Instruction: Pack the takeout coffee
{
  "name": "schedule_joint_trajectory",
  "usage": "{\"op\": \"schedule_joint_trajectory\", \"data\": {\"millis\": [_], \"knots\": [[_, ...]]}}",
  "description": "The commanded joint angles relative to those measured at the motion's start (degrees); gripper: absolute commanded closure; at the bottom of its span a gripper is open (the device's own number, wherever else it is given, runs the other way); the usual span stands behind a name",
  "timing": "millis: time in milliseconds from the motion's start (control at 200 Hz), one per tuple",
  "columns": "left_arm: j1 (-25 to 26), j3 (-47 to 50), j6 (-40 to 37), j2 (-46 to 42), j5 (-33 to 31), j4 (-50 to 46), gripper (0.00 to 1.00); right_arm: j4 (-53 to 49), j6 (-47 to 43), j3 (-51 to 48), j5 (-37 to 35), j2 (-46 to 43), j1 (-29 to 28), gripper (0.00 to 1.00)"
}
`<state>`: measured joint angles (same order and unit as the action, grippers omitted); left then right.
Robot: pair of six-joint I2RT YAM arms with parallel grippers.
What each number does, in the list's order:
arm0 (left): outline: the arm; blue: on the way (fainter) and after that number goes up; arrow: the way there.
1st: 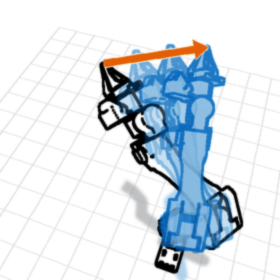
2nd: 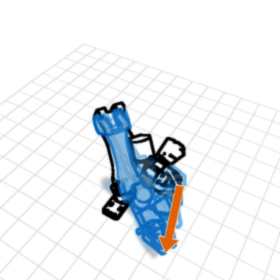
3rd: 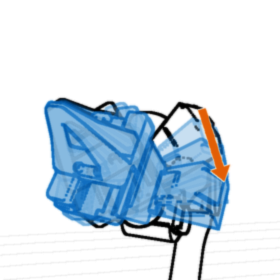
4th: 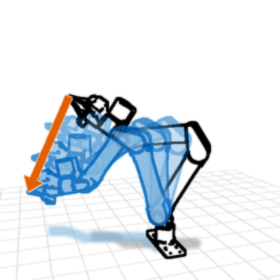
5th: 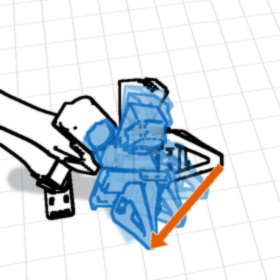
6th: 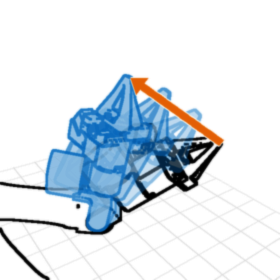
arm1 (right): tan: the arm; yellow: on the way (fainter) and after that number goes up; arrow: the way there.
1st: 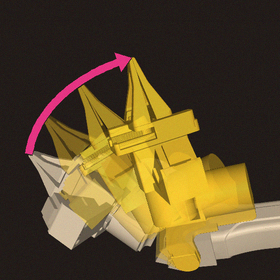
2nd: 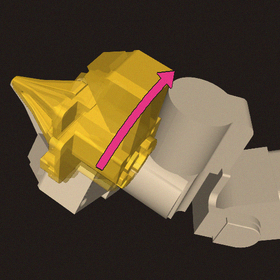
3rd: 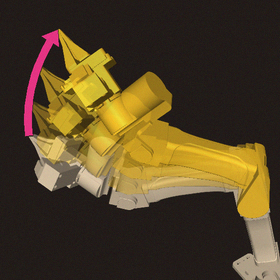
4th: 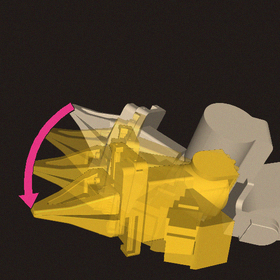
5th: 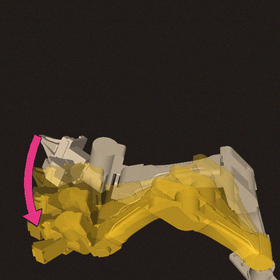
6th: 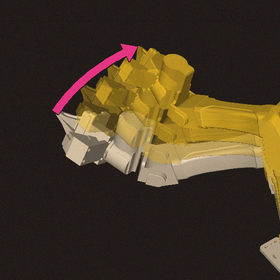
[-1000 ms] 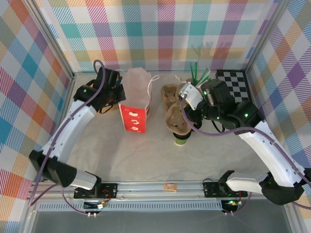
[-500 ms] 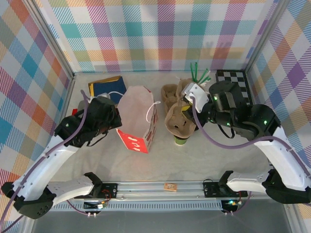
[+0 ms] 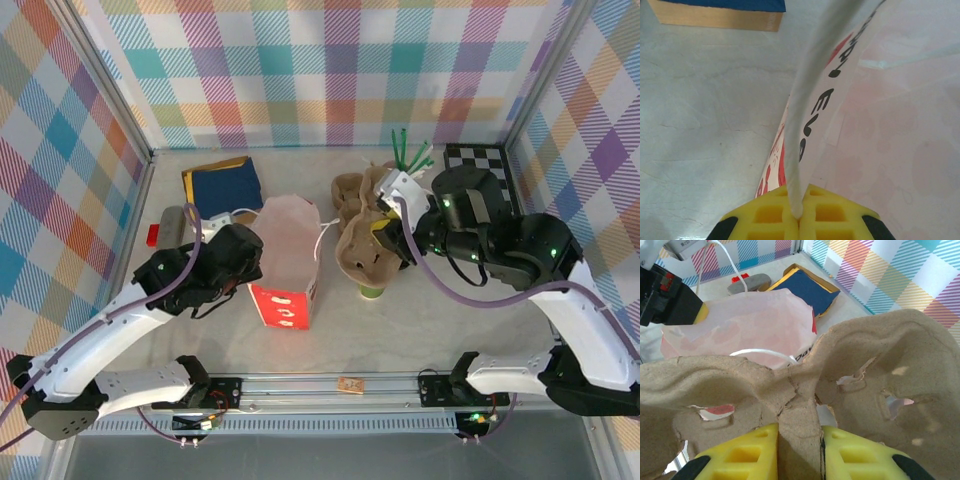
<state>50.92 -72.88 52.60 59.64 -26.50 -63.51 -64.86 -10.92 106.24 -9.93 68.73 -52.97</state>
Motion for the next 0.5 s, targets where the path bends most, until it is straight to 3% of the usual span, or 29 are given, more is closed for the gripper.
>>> {"op": "schedule_joint_trajectory", "data": {"millis": [0, 95, 280, 495], "knots": [[1.11, 0.46, 2.4, 0.17, -1.71, -0.12, 0.97, -0.74, 0.02, 3.48, 0.96, 2.06, -0.64, 0.76], [1.33, 0.22, 2.6, 0.25, -1.92, -0.09, 0.89, -1.63, -0.56, 7.3, 0.9, 4.86, -0.82, 0.75], [1.55, -0.1, 2.29, 0.4, -1.36, 0.49, 0.59, -1.91, -1.45, 13.48, 3.28, 9.68, -1.53, 0.75], [2.33, -1.48, 1.83, -0.28, -1.52, 0.05, 0.42, -2.71, -3.03, 20.66, 3.87, 16.94, -4.3, 0.75]]}}
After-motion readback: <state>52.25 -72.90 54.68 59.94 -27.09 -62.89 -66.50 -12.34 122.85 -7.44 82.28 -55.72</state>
